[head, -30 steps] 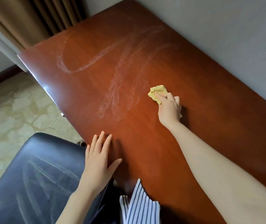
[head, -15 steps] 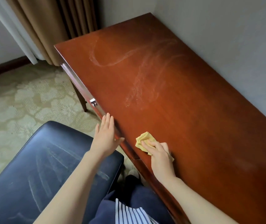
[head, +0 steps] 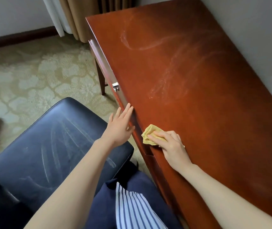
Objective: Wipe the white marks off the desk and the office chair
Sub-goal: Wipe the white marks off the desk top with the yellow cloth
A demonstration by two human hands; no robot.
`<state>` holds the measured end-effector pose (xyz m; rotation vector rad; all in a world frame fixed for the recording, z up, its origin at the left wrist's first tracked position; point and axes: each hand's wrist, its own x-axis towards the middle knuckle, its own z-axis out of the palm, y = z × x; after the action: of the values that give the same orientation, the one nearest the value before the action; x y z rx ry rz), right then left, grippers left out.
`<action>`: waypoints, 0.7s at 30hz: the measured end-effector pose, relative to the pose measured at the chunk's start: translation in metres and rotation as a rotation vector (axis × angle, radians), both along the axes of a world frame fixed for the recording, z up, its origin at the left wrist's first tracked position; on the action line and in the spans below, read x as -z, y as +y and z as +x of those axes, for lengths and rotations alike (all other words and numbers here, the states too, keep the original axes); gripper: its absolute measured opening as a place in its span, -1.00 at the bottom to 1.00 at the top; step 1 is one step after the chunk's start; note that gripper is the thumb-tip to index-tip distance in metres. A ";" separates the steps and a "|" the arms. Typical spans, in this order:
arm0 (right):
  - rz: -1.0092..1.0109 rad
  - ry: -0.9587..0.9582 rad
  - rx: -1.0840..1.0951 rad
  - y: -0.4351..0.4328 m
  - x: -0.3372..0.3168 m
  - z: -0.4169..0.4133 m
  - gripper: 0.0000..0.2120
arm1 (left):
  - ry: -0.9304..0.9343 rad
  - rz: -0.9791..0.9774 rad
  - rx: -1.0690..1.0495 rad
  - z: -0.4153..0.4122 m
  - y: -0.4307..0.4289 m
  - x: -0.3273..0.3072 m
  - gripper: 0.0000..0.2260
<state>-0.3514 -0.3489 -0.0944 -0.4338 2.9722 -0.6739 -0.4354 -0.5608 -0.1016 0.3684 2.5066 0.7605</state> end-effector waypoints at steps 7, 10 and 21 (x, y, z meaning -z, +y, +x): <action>0.001 -0.033 -0.293 -0.023 -0.004 -0.124 -0.58 | -0.029 0.056 -0.268 0.019 -0.011 -0.007 -0.43; 0.021 -0.034 -0.319 -0.044 -0.002 -0.169 -0.61 | -0.059 0.048 -0.311 0.023 -0.013 -0.009 -0.44; -0.072 0.017 -0.071 -0.059 0.006 -0.145 -0.60 | -0.062 0.031 -0.236 0.023 -0.017 -0.023 -0.44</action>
<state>-0.4969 -0.4081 -0.1002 -0.5494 2.9394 -0.7761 -0.4119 -0.5782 -0.0788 0.0574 2.5096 0.8884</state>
